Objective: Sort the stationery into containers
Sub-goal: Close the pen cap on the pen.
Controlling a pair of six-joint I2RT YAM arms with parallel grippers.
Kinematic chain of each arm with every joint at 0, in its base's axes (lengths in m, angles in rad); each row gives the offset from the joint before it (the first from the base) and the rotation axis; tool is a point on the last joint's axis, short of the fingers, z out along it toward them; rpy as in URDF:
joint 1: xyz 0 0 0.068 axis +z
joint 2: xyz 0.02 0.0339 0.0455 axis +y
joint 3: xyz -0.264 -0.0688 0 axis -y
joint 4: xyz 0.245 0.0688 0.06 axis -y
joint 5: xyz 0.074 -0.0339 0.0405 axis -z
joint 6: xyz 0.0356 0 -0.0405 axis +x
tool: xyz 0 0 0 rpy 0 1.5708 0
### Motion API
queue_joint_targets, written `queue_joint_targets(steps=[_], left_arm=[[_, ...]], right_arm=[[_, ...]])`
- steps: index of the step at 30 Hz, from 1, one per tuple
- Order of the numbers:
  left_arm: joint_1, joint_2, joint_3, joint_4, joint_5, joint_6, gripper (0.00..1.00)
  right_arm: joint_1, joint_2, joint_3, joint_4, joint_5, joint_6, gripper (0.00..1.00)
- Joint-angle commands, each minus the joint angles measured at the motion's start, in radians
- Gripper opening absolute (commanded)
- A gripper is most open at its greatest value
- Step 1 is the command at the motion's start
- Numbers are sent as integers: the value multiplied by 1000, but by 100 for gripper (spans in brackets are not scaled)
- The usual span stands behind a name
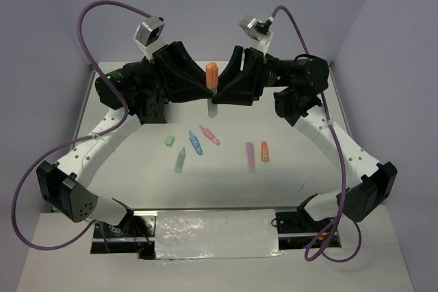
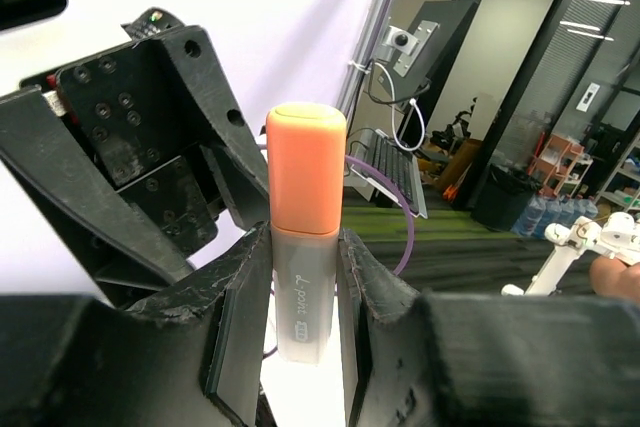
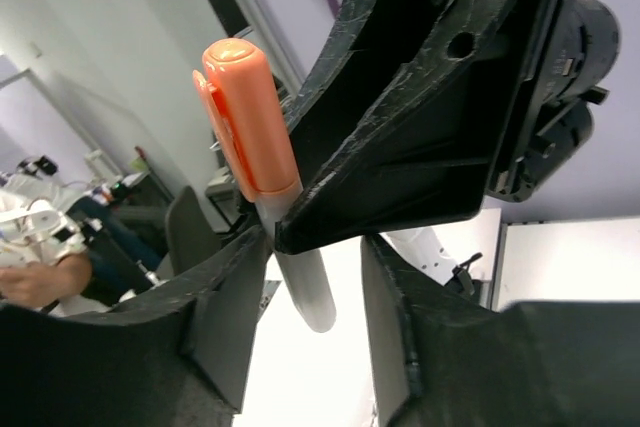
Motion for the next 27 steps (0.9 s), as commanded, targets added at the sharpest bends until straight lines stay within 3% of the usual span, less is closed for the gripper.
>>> queue_joint_targets(steps=[1,8,11,13,15,18,21,22,25,26,27], left_arm=[[-12,-17,36,39,-4,37,0],[-11,-36,27,-91,-24,150,0],[-11,-39,31,-134,-31,181,0],[-12,-37,31,-151,-34,196,0],[-11,-34,30,-142,-39,189,0],[-11,-25,27,-120,-41,177,0],[-11,-23,19,-103,-41,167,0],[-11,-25,16,-102,-42,166,0],[-12,-34,11,-138,-36,196,34],[-11,-46,13,-169,-38,219,60],[-12,-55,16,-270,-41,294,70]], right_arm=[[12,19,55,155,0,78,47],[23,33,28,348,-33,239,45],[24,22,15,349,-36,239,46],[27,19,15,350,-40,244,53],[29,13,11,350,-39,236,50],[27,1,11,318,-34,213,40],[27,-7,20,278,-28,178,5],[29,-10,21,219,-25,137,0],[29,-25,24,63,-16,17,0],[24,-30,26,13,-11,-20,0],[24,-38,24,-30,-7,-88,0]])
